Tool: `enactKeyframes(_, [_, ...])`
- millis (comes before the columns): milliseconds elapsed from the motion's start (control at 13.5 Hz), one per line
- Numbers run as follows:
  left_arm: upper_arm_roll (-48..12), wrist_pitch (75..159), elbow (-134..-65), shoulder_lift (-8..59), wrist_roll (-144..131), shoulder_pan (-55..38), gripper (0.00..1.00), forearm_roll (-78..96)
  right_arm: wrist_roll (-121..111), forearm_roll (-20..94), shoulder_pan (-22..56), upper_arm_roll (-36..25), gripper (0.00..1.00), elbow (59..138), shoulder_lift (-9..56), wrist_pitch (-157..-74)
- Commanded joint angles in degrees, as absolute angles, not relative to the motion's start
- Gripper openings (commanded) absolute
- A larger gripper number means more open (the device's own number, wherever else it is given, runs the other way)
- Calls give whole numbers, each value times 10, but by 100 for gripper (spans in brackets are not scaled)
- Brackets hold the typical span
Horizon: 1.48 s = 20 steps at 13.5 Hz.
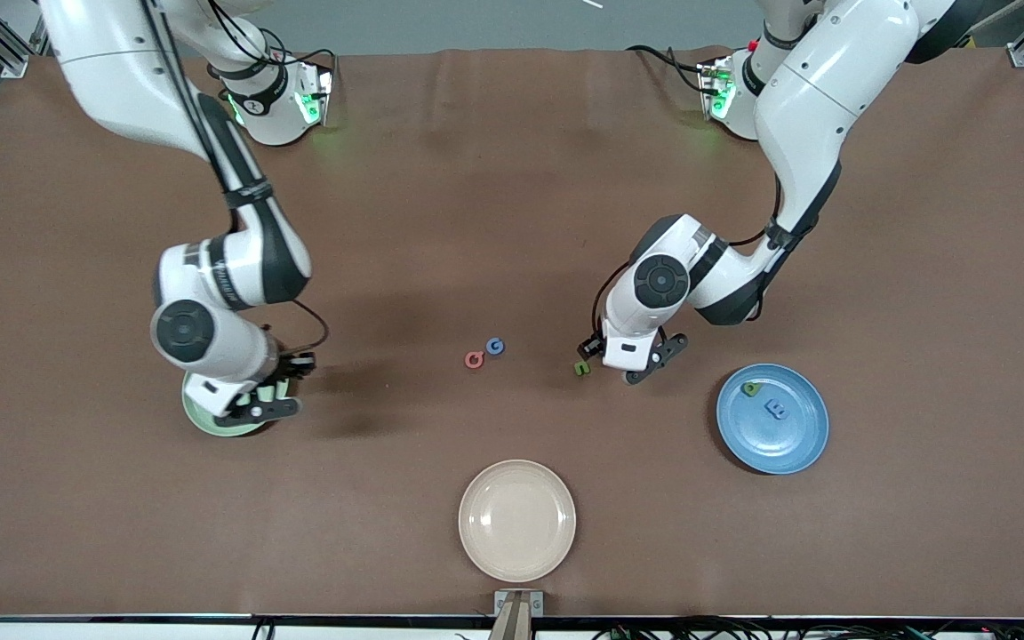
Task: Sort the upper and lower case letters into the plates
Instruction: 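Grasp the blue plus with the left gripper while the right grasps pink Q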
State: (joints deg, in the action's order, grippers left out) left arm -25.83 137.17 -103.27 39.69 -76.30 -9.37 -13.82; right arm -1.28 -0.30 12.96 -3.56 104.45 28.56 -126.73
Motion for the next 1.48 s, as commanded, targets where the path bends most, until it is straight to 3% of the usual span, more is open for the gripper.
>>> enactKeyframes(0, [-256,1380,-1034,397,-776,-96,66,-172,-68,4,86,-23,0,1128,252,-1318])
enactKeyframes(297, [-255,1380,-1028,409,-784,-100,60,-185,-71,4,76,-23,5,1151,260,-1364])
enactKeyframes(371, [-255,1380,-1028,410,-787,-102,59,-187,-71,4,74,-23,28,1149,261,-1362])
enactKeyframes(445, [-254,1379,-1027,410,-790,-104,55,-188,-72,4,75,-24,94,1147,260,-1361])
enactKeyframes(519, [-253,1380,-1024,413,-790,-104,52,-190,-70,4,76,-24,100,1143,259,-1359])
enactKeyframes(668, [-252,1379,-1023,414,-791,-104,46,-191,-55,6,86,-19,100,1130,258,-1345])
enactKeyframes(1113, [-251,1379,-1006,424,-793,-104,46,-191,268,16,224,-7,100,1079,266,-1331])
enactKeyframes(1410, [-250,1380,-1006,429,-794,-104,46,-191,478,14,313,-8,100,955,362,-1328])
